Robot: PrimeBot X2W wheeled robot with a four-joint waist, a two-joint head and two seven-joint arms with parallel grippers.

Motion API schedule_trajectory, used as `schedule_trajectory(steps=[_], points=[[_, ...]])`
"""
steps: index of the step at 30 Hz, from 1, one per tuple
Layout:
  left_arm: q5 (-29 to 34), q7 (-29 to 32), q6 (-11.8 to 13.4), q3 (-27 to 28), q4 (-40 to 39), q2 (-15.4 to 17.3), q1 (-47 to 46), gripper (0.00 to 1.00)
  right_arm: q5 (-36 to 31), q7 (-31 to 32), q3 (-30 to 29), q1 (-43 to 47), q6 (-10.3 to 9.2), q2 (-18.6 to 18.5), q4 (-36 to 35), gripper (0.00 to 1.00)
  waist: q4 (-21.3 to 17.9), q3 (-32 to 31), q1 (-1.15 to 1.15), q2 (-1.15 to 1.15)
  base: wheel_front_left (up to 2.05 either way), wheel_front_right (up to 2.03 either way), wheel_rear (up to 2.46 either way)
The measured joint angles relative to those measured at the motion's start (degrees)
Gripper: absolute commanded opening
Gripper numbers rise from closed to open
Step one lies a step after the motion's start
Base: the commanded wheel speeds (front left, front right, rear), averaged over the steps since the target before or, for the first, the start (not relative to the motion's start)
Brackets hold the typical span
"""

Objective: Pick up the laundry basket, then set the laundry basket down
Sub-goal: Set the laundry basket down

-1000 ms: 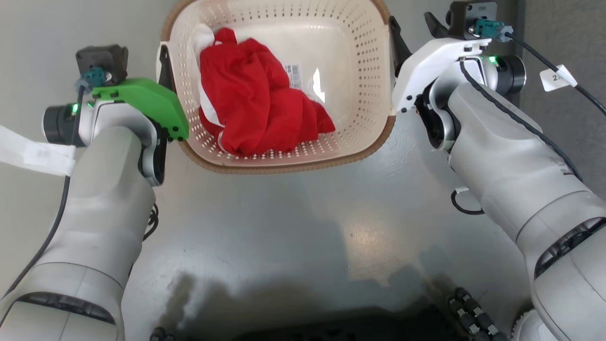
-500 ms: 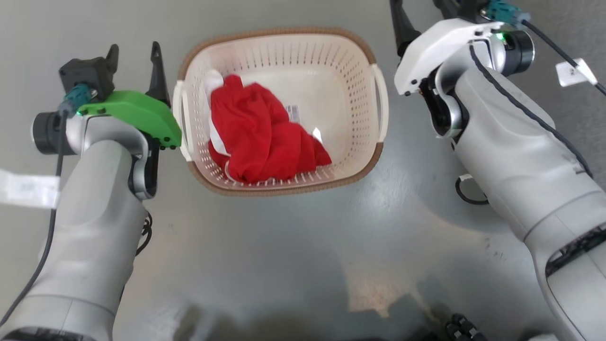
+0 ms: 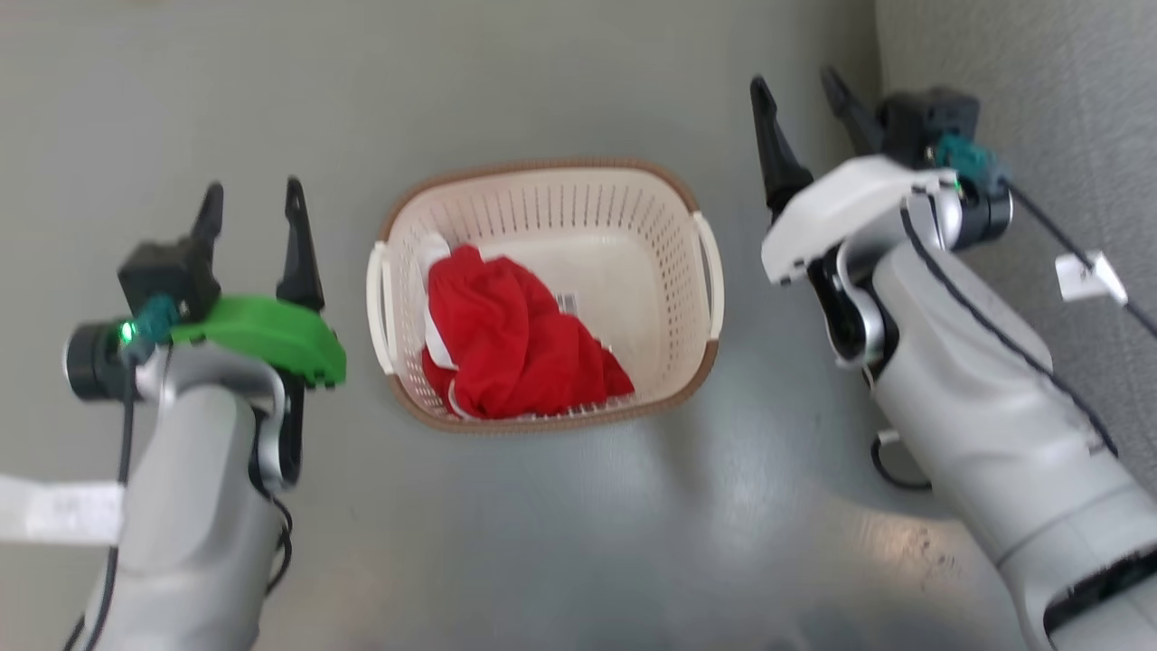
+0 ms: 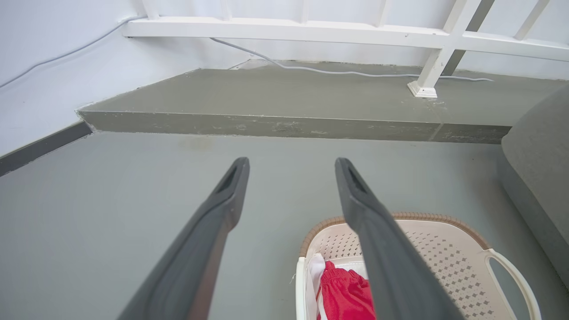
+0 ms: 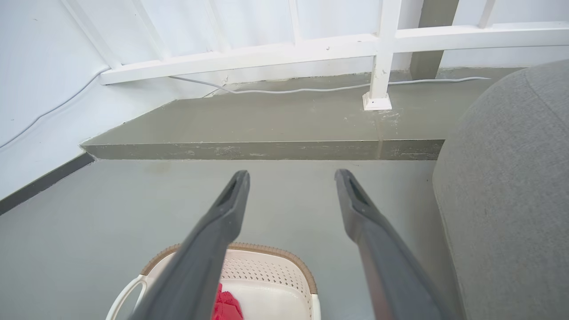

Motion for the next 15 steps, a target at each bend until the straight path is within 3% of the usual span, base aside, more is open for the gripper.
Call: schedule_trajectory(steps=[15], points=[[3.87,0.01,0.23,3.44,-8.26,-0.90,16.66,1.00,-6.28,0.00,-6.21,17.52,-0.01,-0.29,-10.12,1.00,1.07,-11.32,0.00,0.00,0.00,0.00,0.00]])
